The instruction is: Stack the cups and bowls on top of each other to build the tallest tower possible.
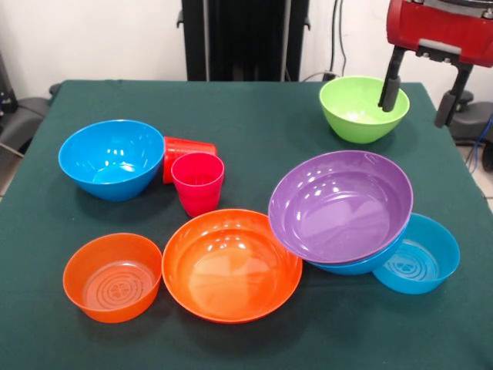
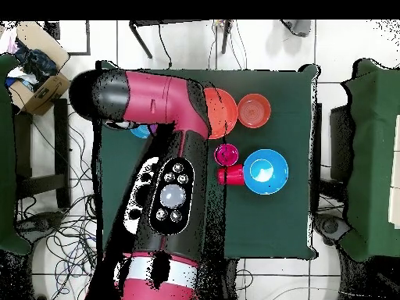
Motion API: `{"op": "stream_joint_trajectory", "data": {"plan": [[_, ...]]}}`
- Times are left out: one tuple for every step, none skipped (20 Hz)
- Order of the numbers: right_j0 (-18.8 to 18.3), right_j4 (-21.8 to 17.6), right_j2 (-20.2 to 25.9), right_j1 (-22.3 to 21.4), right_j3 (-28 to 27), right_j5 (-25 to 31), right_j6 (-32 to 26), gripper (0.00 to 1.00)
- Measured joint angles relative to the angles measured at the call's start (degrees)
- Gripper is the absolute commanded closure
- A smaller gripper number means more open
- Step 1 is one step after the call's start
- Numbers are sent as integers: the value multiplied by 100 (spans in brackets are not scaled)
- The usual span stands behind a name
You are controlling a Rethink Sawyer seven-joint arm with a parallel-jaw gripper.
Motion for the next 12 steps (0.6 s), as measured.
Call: {"op": "stream_joint_trajectory", "data": {"plan": [[2,-2,-11,1,1,0,0,0],[0,-5,-31,-1,0,0,0,0],[-6,-7,-40,-1,-5,0,0,0],[-12,-8,-48,-1,-11,0,0,0],[-23,-12,-53,0,-21,0,0,0],[-52,-17,-56,-1,-45,0,0,0],[-78,-20,-56,1,-67,0,0,0],[-92,-20,-56,1,-79,0,0,0],[-112,-20,-56,-1,-95,0,0,0],[-141,-21,-56,-1,-113,0,0,0],[-170,-21,-56,-1,-130,0,0,0],[-199,-24,-51,-1,-136,0,0,0]]}}
